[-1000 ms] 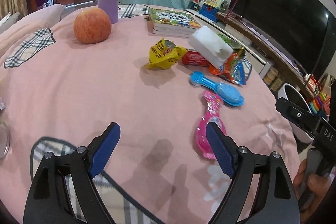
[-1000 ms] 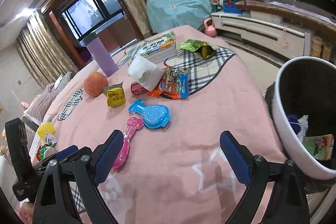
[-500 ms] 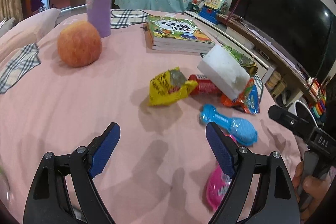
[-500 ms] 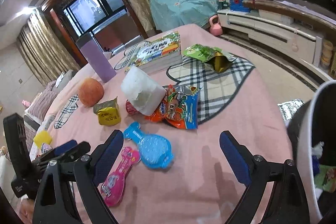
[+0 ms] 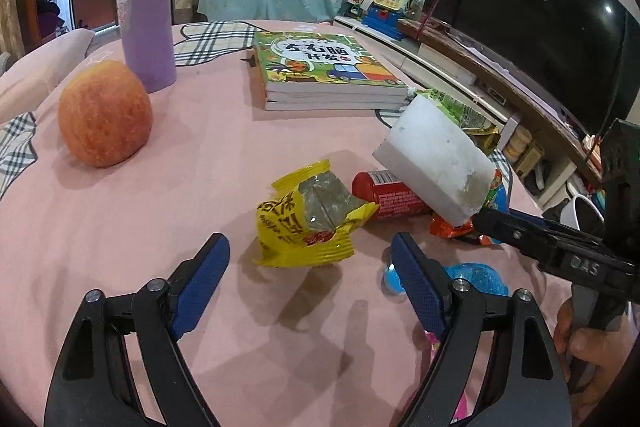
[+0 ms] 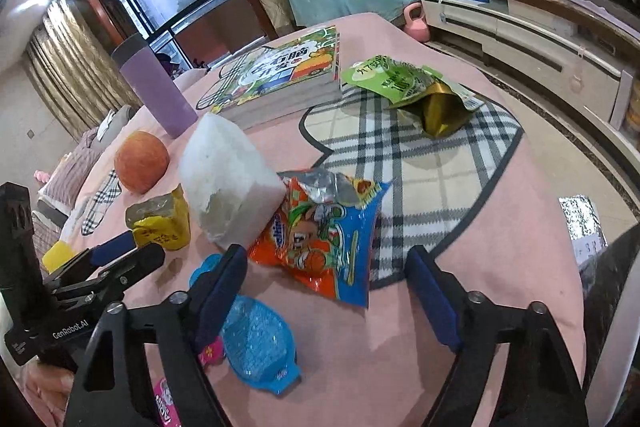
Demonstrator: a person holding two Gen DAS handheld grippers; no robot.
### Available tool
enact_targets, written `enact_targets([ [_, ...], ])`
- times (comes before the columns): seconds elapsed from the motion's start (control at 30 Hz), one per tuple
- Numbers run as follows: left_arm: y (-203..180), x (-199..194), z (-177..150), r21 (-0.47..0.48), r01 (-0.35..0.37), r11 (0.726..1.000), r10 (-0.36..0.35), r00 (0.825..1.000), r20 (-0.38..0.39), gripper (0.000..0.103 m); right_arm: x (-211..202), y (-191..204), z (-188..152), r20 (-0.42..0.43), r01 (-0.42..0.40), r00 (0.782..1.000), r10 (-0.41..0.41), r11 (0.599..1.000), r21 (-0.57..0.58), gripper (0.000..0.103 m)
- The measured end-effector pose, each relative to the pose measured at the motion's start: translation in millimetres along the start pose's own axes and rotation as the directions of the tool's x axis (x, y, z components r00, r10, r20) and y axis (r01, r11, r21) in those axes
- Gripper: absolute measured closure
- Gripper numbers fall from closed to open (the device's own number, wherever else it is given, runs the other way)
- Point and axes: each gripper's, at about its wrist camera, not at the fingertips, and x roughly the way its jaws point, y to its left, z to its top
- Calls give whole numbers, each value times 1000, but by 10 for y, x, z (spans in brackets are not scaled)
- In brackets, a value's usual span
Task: Collect trash
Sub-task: 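Grasp the yellow chip bag with the left tool while the right tool grasps the orange snack bag, then carry the yellow chip bag and orange snack bag with both tools over the bin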
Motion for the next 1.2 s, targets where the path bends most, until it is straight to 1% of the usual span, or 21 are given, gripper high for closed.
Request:
enact_targets([
  [0.03, -12, 11, -3, 7, 9, 1000, -9, 1000, -7, 35, 6, -4, 4, -2, 3, 1000, -3, 1000, 0, 41],
  [0.07, -25, 26, 1, 15, 14, 1000, -14, 1000, -15, 47, 14, -6, 6, -4, 8, 1000, -8, 1000, 0, 55],
  [0.1, -35, 34, -6, 22, 15, 1000, -15, 1000, -22, 52, 20, -10, -1, -8, 8, 1000, -8, 1000, 0, 62],
  [0.13, -39, 39, -14, 28, 13, 1000, -12, 1000, -26, 66, 23, -11, -9, -10, 1, 1000, -1, 1000, 2, 70],
  [0.17, -46, 36, -27, 32, 7, 999, -6, 1000, -31, 77, 14, -8, -16, -5, -3, 1000, 3, 1000, 0, 73],
  [0.2, -44, 30, -33, 30, 7, 1000, -7, 999, -33, 82, -7, 4, -21, 1, -6, 1000, 6, 1000, -4, 76],
  [0.27, -31, -4, -44, 23, 14, 1000, -13, 999, -29, 92, -55, 23, -38, 10, -9, 1000, 9, 1000, -9, 86],
  [0.33, -31, -59, -62, 20, 23, 1000, -23, 999, -25, 99, -101, 37, -71, 15, -9, 1000, 9, 1000, -12, 87],
  [0.43, -64, -189, -144, 17, 41, 999, -41, 999, -18, 101, -181, 41, -150, 16, -18, 1000, 19, 1000, -11, 90],
  [0.63, -158, -453, -381, -7, 88, 996, -89, 996, -21, 101, -469, 45, -384, 38, -43, 998, 43, 999, 0, 90],
  [0.77, -228, -617, -502, -22, 120, 992, -121, 992, -20, 101, -645, 41, -518, 58, -23, 998, 23, 1000, 1, 90],
  [0.93, -416, -822, -613, -8, 168, 986, -168, 986, -16, 101, -905, -16, -677, 90, 6, 996, -6, 1000, 7, 90],
  [1.2, -844, -970, -665, 53, 231, 971, -230, 973, -22, 101, -1327, -165, -842, 146, 19, 989, -25, 999, 44, 90],
])
